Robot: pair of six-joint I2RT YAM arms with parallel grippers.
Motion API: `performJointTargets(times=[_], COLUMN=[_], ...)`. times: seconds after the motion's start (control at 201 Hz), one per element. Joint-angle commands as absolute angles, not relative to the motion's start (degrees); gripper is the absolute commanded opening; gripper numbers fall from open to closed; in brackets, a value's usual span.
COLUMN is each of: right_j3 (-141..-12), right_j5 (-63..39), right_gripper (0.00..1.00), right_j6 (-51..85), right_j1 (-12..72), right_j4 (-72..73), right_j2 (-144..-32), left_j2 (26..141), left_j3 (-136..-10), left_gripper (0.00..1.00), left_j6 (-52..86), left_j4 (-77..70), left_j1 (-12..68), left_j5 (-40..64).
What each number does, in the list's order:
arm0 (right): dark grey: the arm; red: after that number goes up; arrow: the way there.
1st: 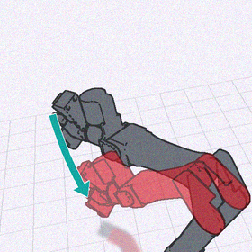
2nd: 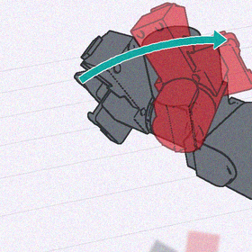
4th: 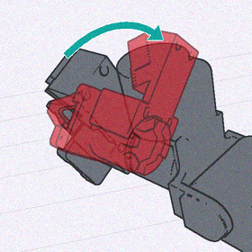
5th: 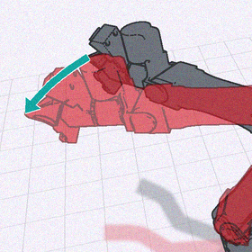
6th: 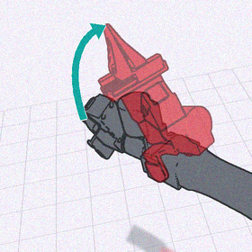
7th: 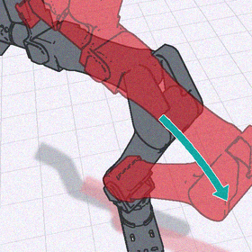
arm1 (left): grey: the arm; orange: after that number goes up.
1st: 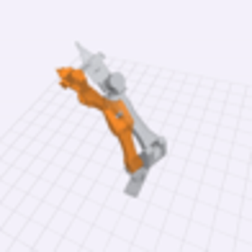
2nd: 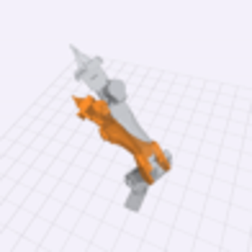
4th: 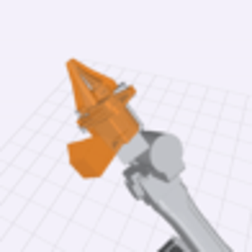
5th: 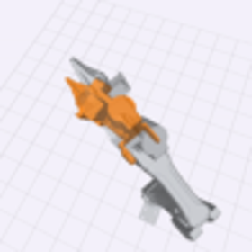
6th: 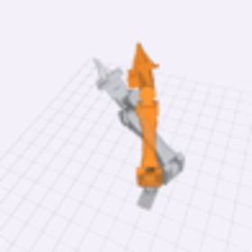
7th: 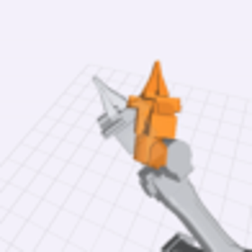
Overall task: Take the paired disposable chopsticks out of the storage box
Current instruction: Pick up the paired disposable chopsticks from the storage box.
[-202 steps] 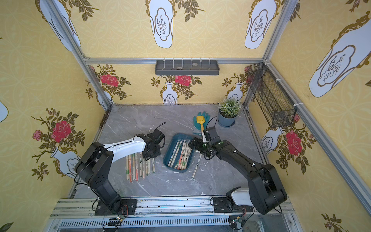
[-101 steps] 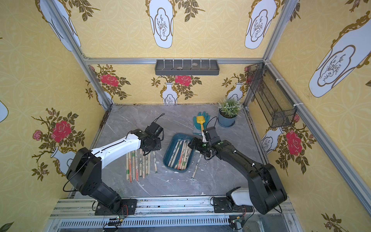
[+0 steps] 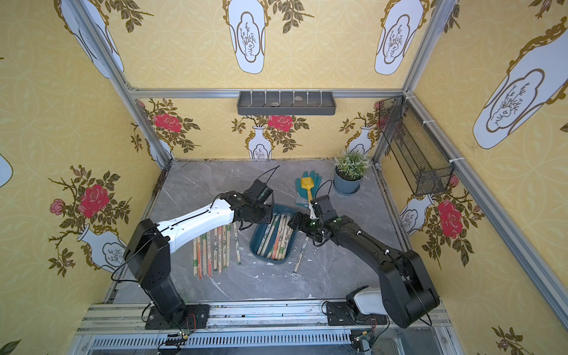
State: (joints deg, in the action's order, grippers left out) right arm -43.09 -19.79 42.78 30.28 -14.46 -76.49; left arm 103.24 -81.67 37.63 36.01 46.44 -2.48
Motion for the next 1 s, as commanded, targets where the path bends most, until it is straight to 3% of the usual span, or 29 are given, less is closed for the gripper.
performJointTargets(times=[0.0, 0.991], right_j3=[-42.72, -43.23], right_j5=[-19.45, -19.45], right_gripper=[0.97, 0.98], right_j6=[42.75, 42.34], right_j1=[30.32, 30.23], right_j4=[-13.17, -14.06], right_j2=[-76.01, -76.21], left_j2=[106.55, 118.30], left_j3=[-83.24, -84.02], left_gripper=[0.40, 0.23], left_j6=[36.06, 38.95], left_j4=[35.19, 34.26], left_j1=[46.93, 48.52], left_j5=[-0.36, 0.99])
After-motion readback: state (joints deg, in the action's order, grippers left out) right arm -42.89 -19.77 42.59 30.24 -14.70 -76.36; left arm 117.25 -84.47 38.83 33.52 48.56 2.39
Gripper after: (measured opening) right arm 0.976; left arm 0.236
